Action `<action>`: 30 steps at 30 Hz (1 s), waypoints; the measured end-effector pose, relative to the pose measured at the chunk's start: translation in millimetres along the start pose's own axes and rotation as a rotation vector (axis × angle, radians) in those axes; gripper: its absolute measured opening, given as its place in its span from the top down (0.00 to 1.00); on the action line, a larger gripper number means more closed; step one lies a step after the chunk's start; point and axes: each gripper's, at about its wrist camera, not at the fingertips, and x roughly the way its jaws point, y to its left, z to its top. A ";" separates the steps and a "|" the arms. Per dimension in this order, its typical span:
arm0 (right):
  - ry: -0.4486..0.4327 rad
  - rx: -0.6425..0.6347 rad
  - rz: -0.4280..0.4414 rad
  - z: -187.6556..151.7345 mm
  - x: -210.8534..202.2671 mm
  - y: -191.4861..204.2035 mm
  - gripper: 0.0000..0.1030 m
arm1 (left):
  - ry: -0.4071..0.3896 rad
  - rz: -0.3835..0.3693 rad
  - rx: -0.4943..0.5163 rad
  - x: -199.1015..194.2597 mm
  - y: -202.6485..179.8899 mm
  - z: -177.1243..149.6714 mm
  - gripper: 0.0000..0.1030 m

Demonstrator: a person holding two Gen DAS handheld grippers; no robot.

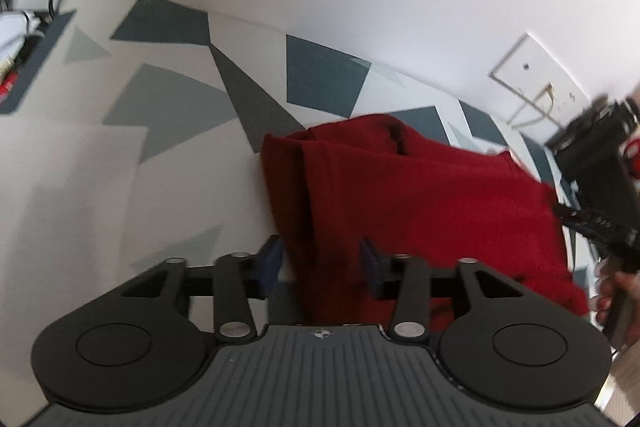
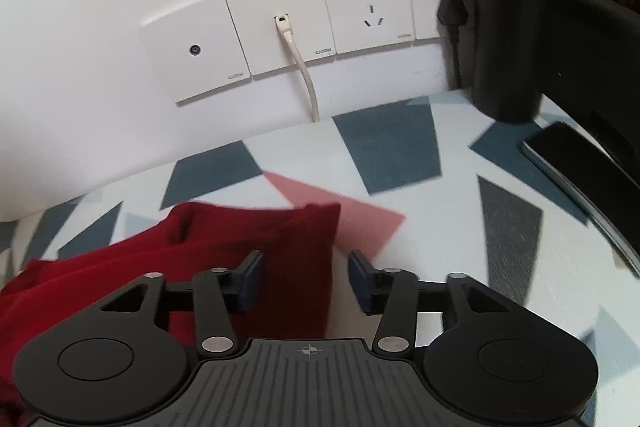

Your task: Fold clothes

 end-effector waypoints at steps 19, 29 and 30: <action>0.087 -0.169 0.159 -108.5 -93.9 22.1 0.49 | 0.089 0.106 0.073 -47.7 -25.8 -91.4 0.32; 0.082 -0.419 0.082 -132.9 -90.5 50.4 0.18 | 0.054 0.298 0.045 -59.4 -30.8 -138.4 0.12; 0.081 -0.421 0.075 -134.1 -90.6 51.1 0.13 | 0.050 0.313 0.048 -57.9 -32.2 -140.1 0.09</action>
